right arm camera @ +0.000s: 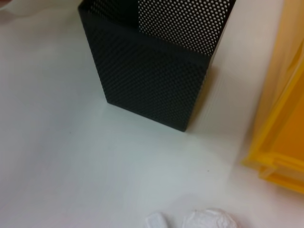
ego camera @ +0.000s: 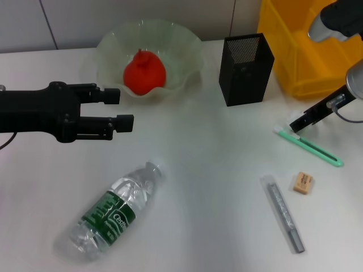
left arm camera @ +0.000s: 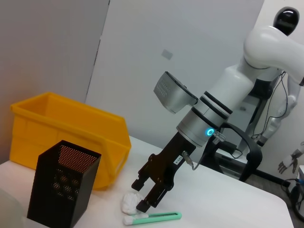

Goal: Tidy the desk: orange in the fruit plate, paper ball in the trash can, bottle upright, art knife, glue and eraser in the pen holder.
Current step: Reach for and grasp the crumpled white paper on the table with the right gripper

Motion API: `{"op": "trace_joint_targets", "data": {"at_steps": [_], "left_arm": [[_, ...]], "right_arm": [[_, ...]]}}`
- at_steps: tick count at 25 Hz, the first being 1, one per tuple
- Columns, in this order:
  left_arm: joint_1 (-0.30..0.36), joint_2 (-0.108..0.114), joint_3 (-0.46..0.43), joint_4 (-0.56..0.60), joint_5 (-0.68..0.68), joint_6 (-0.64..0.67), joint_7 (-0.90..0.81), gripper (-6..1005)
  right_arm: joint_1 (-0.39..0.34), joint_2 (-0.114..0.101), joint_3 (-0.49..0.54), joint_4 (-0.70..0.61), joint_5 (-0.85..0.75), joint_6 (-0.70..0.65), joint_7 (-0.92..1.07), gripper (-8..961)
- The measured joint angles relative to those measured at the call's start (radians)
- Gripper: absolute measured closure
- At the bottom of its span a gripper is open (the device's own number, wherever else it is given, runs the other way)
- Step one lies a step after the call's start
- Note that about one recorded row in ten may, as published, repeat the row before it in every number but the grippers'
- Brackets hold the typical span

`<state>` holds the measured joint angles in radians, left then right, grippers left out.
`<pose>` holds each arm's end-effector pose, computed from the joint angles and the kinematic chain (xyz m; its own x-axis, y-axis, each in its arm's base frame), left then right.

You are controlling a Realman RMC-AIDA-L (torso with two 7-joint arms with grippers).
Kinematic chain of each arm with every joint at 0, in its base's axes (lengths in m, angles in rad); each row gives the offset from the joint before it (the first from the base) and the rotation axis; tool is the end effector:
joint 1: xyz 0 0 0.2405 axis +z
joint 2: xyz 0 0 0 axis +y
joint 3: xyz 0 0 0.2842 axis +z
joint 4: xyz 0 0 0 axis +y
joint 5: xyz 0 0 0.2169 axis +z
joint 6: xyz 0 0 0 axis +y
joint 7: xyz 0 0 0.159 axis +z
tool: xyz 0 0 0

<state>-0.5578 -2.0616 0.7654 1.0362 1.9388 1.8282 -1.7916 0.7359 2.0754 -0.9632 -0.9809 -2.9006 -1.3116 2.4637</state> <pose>-0.2113 0.3547 0.0327 0.8078 0.3578 0.4684 0.3962 -0.9180 0.0180 0.2876 0.4339 0.0130 0.5768 -0.8147 0.0598 -0.6044 -0.4749 -0.6396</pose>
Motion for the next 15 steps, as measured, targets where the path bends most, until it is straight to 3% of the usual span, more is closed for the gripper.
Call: {"op": "trace_joint_targets", "data": {"at_steps": [15], "left_arm": [[0.005, -0.002, 0.000, -0.004, -0.002, 0.000, 0.000, 227]], "right_arm": [[0.002, 0.002, -0.006, 0.022, 0.000, 0.021, 0.000, 199]]}}
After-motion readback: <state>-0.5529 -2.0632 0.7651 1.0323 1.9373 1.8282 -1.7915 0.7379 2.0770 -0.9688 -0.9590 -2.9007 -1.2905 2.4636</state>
